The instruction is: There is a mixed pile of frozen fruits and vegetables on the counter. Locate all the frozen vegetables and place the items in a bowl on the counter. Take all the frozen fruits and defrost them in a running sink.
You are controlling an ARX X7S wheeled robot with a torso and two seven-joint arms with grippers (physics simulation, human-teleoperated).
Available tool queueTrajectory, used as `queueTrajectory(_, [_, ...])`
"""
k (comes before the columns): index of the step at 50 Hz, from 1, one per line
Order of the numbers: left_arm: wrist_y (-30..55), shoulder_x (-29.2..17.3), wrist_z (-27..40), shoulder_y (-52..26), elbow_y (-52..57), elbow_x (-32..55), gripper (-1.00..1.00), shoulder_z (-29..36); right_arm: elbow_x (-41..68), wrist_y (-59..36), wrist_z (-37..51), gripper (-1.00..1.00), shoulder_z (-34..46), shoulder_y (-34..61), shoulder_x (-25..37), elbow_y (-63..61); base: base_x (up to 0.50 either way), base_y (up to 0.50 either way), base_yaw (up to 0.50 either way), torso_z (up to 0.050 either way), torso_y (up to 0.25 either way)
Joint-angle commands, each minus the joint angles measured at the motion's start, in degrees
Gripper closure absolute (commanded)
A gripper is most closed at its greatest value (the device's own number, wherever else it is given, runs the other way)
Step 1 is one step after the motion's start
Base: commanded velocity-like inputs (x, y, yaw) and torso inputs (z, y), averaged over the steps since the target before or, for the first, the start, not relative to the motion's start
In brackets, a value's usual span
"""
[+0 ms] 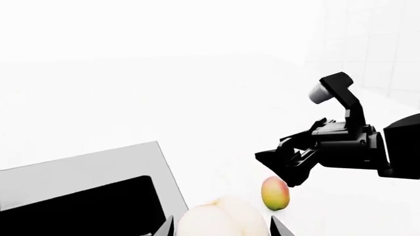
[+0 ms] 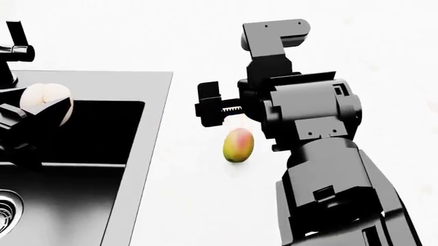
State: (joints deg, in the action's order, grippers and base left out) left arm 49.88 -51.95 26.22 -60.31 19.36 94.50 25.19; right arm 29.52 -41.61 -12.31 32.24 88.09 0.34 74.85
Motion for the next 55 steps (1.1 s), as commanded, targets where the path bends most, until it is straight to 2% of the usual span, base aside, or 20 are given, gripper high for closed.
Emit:
queueTrajectory(1, [-1.4,0.1,0.1,0.1,-0.2,0.4,1.0,-0.3,0.4,-1.4,0.7,-1.0,-0.2,-0.9,-0.3,0.1,0.0,0.0,0.0,0.0,0.0])
queueTrajectory(24, [-1.4,0.1,-1.2,0.0,-0.1,0.0,1.0,-0.1,-0.6,-2.1,0.9,-1.0,-0.8,-3.9,-0.1,0.0,0.0,0.0,0.0,0.0,0.0])
queueTrajectory(55, [-0.9,0.0,-1.0,-0.4,-0.3,0.3,1.0,0.3,4.4,-2.2,1.8,-1.0,-0.3,-7.6,-0.2,-0.2,0.0,0.0,0.0,0.0,0.0])
